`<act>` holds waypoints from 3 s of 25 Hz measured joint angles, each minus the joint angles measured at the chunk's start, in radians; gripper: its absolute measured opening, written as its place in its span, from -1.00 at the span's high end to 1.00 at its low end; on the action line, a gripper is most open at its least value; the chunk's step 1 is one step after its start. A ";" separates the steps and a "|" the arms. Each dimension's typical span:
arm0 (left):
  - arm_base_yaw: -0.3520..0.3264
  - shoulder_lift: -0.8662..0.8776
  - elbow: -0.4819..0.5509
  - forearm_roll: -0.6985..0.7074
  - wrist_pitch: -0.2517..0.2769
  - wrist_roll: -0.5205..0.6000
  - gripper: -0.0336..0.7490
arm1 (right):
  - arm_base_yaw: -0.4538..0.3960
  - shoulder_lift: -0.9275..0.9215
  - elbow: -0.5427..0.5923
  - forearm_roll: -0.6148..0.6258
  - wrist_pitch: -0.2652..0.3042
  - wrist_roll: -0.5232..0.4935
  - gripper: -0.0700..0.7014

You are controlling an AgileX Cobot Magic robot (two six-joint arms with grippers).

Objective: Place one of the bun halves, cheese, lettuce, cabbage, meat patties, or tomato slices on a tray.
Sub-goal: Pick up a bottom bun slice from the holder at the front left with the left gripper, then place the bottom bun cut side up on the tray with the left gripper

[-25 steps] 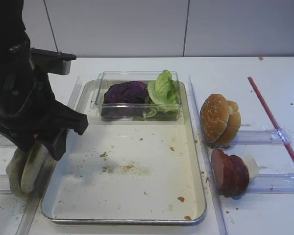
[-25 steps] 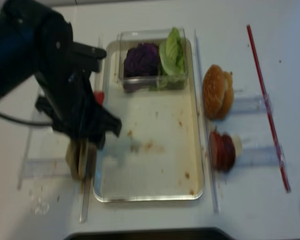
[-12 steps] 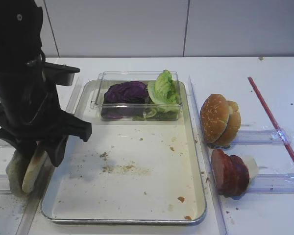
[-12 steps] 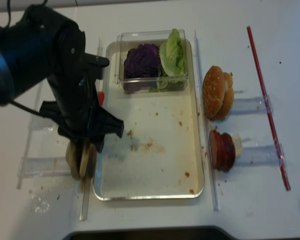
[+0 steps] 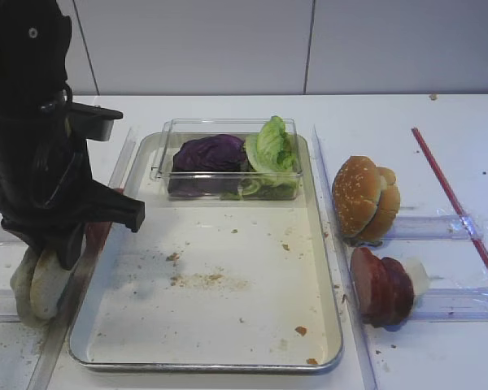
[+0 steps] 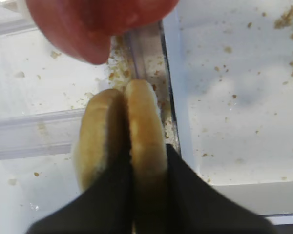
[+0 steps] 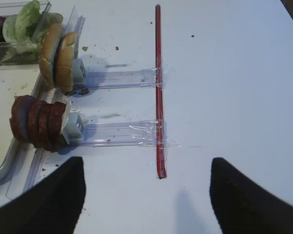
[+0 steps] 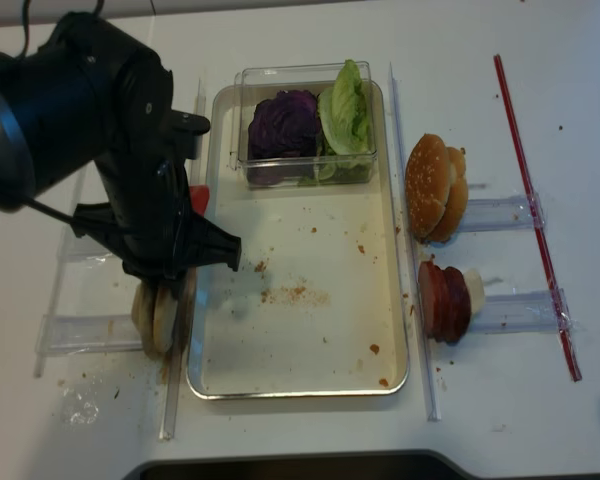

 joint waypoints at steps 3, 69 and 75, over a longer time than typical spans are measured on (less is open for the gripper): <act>0.000 0.000 0.000 0.000 0.000 -0.007 0.71 | 0.000 0.000 0.000 0.000 0.000 0.000 -0.56; 0.147 0.225 -0.064 -0.946 -0.068 0.757 0.73 | 0.000 0.000 0.000 0.000 0.000 0.000 -0.56; 0.147 0.237 -0.064 -0.947 -0.050 0.788 0.74 | 0.000 0.000 0.000 0.000 0.000 0.000 -0.56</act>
